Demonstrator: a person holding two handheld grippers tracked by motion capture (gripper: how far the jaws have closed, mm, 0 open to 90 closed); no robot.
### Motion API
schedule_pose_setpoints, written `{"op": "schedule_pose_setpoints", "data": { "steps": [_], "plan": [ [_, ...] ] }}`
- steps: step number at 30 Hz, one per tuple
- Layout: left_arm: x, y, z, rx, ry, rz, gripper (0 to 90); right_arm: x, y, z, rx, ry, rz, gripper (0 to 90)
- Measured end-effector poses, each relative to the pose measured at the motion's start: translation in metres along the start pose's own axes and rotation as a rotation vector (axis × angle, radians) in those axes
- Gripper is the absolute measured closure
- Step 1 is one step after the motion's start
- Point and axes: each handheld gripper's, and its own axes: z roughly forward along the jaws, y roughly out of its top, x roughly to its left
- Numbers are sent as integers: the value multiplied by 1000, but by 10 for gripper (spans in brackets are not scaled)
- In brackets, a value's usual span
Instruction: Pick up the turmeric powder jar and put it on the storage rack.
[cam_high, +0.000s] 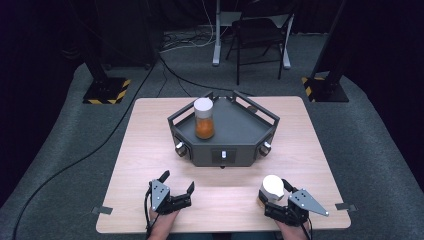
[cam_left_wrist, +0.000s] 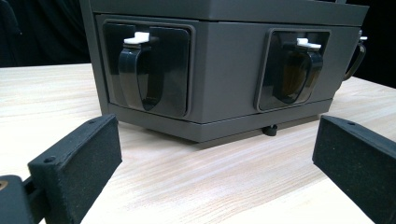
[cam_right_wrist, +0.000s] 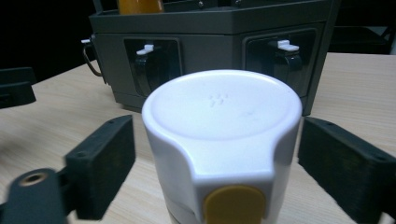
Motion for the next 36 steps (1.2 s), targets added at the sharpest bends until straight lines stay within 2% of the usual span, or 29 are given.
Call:
{"op": "schedule_pose_setpoints", "data": {
  "steps": [2,3,7,14,20,36],
  "plan": [
    [0,0,0,0,0,1,6,0,0,-1,3,-7,-2,279],
    [0,0,0,0,0,2,6,0,0,-2,0,-3,-7,282],
    [-1,0,0,1,0,4,6,1,3,-2,12,-3,-30,288],
    [-1,1,1,5,0,7,6,-1,5,-1,16,-5,-11,292],
    [-1,1,1,5,0,9,6,1,11,1,15,2,-35,294],
    [-4,0,0,0,13,15,7,8,47,10,-10,28,-82,294]
  ]
}}
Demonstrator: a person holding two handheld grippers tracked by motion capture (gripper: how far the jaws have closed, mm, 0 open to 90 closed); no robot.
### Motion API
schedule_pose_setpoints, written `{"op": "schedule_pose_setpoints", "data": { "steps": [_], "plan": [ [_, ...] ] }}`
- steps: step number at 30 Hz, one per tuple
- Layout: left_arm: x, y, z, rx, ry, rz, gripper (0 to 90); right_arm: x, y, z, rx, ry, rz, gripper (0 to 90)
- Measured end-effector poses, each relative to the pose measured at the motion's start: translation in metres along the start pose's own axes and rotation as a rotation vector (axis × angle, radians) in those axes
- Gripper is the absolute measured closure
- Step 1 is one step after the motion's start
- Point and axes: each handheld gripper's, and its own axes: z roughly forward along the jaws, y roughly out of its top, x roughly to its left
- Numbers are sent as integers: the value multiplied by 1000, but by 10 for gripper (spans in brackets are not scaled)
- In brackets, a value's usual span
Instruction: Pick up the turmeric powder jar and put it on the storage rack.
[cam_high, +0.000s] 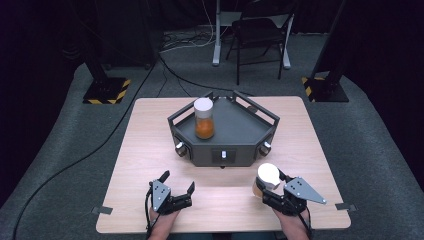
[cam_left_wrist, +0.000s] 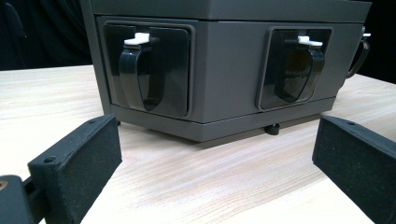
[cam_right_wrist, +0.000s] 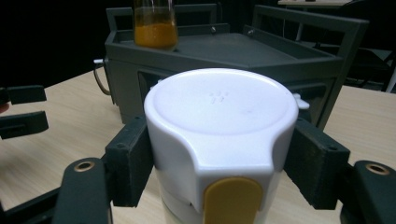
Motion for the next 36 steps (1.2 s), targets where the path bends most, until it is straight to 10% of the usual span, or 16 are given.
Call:
{"op": "schedule_pose_setpoints", "data": {
  "steps": [36],
  "plan": [
    [1,-1,0,-4,-6,-3,7,-4,83,30,-61,24,-27,296]
  ]
}}
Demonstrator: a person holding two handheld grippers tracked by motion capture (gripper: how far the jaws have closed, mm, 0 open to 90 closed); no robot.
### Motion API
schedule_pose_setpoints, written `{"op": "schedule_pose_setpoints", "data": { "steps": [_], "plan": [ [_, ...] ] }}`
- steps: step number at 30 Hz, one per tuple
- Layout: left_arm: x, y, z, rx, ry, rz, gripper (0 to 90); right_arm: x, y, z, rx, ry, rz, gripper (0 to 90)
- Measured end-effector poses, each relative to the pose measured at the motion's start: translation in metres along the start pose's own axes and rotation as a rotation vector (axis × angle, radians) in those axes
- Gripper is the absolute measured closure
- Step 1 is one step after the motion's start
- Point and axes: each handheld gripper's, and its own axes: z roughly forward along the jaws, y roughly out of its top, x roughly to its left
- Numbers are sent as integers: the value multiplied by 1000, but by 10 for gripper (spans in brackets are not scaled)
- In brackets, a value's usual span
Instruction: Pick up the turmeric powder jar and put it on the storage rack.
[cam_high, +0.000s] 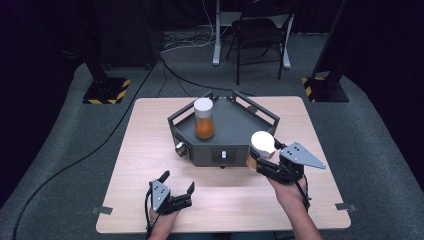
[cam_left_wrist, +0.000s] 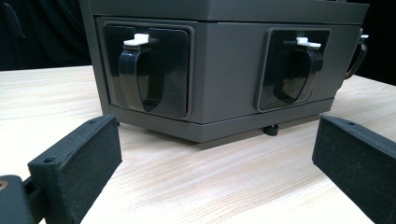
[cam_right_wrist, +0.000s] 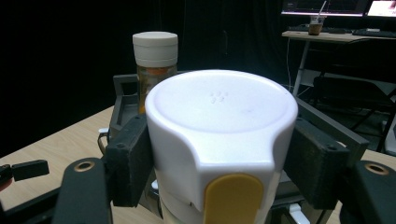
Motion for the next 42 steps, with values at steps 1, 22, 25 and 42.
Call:
{"op": "schedule_pose_setpoints", "data": {
  "steps": [1,22,25,42],
  "plan": [
    [0,0,0,0,0,0,7,0,2,1,-1,1,4,296],
    [2,0,-1,-4,-7,-11,7,2,25,30,-14,-24,-5,296],
    [2,-1,-1,-4,-8,-10,7,3,26,34,-13,-30,-2,296],
    [2,-1,-1,-5,-12,-8,7,-3,29,58,-10,-73,23,297]
  ]
}}
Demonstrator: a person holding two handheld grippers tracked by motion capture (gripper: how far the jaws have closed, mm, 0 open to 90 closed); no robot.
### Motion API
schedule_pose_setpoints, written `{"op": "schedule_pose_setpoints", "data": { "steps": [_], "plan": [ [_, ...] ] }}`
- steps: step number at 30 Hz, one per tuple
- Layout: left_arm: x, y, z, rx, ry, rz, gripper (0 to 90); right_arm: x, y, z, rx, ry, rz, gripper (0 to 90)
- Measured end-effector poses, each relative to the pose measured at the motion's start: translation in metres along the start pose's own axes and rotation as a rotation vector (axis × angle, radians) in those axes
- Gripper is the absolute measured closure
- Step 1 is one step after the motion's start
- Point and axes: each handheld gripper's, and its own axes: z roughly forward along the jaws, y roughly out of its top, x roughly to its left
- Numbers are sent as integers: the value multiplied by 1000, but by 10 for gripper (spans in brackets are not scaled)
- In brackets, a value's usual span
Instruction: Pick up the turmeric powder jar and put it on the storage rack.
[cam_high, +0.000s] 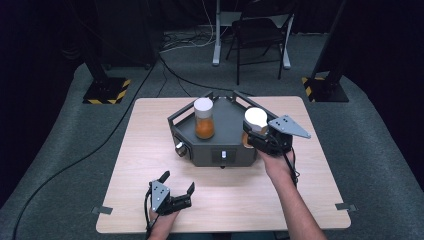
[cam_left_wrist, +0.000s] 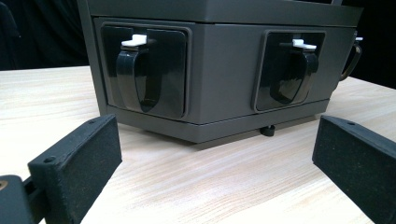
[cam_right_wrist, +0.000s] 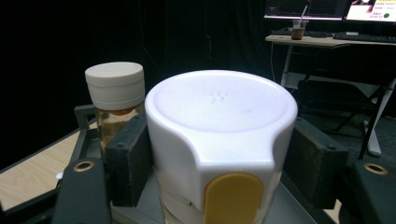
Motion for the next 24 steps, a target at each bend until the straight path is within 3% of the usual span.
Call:
{"op": "schedule_pose_setpoints", "data": {
  "steps": [24],
  "plan": [
    [2,-1,-1,-6,-6,-11,7,14,4,46,12,-72,-3,297]
  ]
}}
